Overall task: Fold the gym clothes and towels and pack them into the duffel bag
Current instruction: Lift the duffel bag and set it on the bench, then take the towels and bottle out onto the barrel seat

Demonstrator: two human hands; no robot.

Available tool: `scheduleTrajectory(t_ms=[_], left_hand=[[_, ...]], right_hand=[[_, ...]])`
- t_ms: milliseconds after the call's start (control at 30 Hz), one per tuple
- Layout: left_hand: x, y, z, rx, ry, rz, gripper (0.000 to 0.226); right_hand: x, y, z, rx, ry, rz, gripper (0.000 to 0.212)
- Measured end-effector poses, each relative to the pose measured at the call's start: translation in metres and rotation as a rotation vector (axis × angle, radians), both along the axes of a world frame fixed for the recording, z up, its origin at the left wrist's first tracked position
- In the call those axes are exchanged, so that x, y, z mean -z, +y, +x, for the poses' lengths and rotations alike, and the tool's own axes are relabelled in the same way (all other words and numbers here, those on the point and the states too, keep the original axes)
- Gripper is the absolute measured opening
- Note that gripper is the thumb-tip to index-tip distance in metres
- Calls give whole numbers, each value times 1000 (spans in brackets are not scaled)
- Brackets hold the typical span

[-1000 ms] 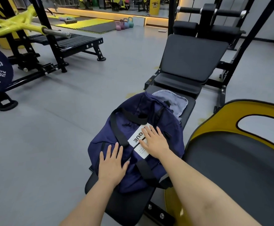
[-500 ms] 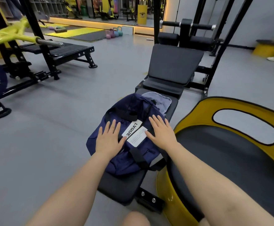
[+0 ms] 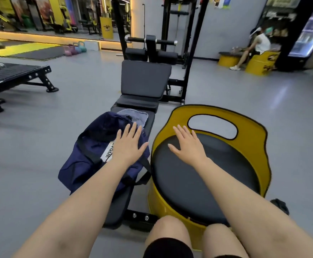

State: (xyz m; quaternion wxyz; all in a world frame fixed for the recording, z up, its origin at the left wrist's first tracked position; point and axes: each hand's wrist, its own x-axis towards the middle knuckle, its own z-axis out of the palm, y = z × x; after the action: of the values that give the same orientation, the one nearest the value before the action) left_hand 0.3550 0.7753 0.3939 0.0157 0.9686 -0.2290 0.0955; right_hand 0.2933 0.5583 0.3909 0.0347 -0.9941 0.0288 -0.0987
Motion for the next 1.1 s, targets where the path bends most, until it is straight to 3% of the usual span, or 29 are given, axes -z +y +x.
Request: scheduleTrajectory(t_ms=[600, 1100], left_hand=[[-15, -246, -122, 588, -33, 11, 68], [42, -376, -250, 914, 77, 120, 66]], right_hand=[[-19, -178, -216, 546, -18, 11, 72], [47, -262, -398, 908, 74, 122, 71]])
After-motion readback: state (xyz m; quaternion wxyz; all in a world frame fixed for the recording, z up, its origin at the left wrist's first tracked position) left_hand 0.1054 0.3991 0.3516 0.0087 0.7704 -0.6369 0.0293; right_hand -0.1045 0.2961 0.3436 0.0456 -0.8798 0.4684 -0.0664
